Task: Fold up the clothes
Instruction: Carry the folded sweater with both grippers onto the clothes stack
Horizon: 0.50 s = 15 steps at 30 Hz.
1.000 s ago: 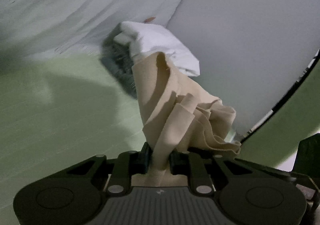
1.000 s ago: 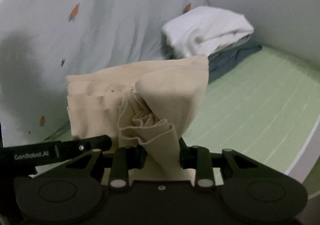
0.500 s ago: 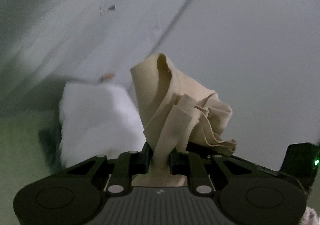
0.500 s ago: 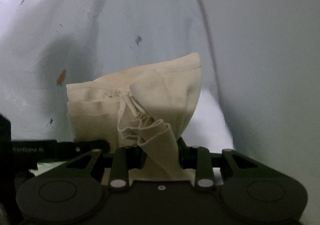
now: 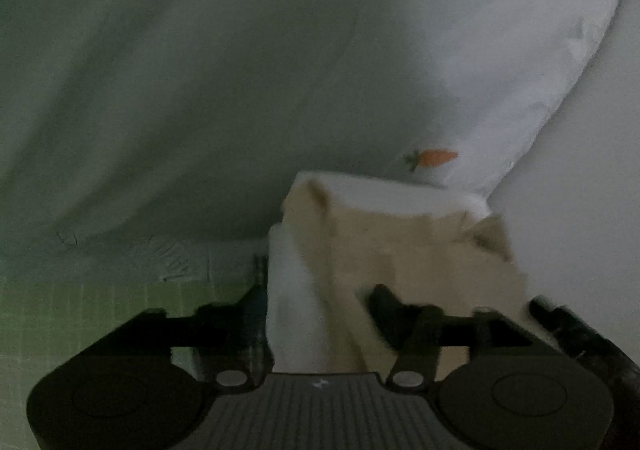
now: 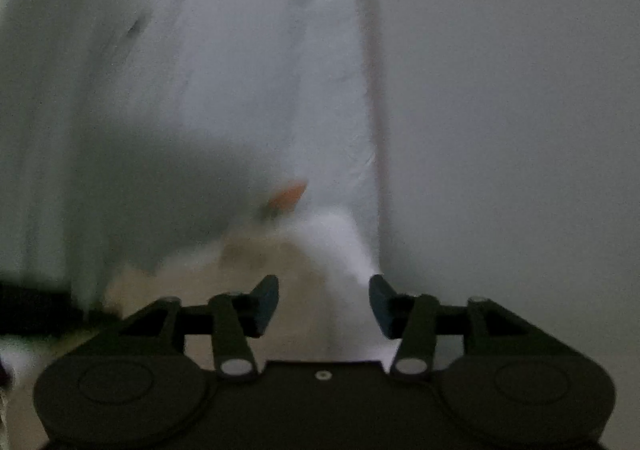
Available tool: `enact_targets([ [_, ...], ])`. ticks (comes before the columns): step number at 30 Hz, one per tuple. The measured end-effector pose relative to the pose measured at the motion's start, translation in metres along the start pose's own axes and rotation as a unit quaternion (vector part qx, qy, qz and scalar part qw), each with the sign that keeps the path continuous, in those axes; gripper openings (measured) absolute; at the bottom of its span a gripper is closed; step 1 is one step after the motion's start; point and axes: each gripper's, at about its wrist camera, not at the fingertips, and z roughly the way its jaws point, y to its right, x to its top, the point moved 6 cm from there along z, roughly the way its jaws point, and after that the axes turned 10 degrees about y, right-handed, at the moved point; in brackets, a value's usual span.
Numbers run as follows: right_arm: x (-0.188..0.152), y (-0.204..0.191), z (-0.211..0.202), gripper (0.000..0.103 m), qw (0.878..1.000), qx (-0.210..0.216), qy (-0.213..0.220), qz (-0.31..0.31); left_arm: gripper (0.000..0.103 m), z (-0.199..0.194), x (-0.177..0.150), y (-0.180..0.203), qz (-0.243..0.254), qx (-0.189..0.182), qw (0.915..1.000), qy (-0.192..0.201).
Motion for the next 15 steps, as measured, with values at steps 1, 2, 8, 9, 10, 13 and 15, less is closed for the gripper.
enact_targets([
  [1,-0.012,-0.001,0.007,0.055,1.0,0.003,-0.015,-0.006,0.069,0.004,-0.006,-0.002,0.001,0.003,1.0,0.002],
  [2,-0.021,0.0,0.011,0.056,1.0,0.006,-0.026,-0.006,0.07,0.006,-0.006,-0.006,-0.007,0.002,1.0,0.003],
  [8,-0.001,0.006,-0.035,0.099,0.999,0.0,0.006,0.044,0.092,-0.048,-0.001,0.005,0.04,0.012,0.998,0.048],
  [9,0.003,0.003,-0.047,0.099,0.999,-0.001,0.018,0.044,0.097,-0.065,0.0,0.008,0.059,0.01,0.9961,0.066],
  [10,0.007,0.0,-0.06,0.1,0.999,-0.001,0.03,0.044,0.1,-0.085,0.0,0.011,0.077,0.003,0.9935,0.084],
  [13,0.018,-0.016,-0.106,0.103,0.997,0.002,0.065,0.049,0.103,-0.143,-0.002,0.017,0.097,-0.013,0.988,0.119],
  [15,0.016,-0.03,-0.144,0.103,0.995,0.007,0.073,0.063,0.103,-0.186,-0.006,0.018,0.098,-0.005,0.9851,0.141],
])
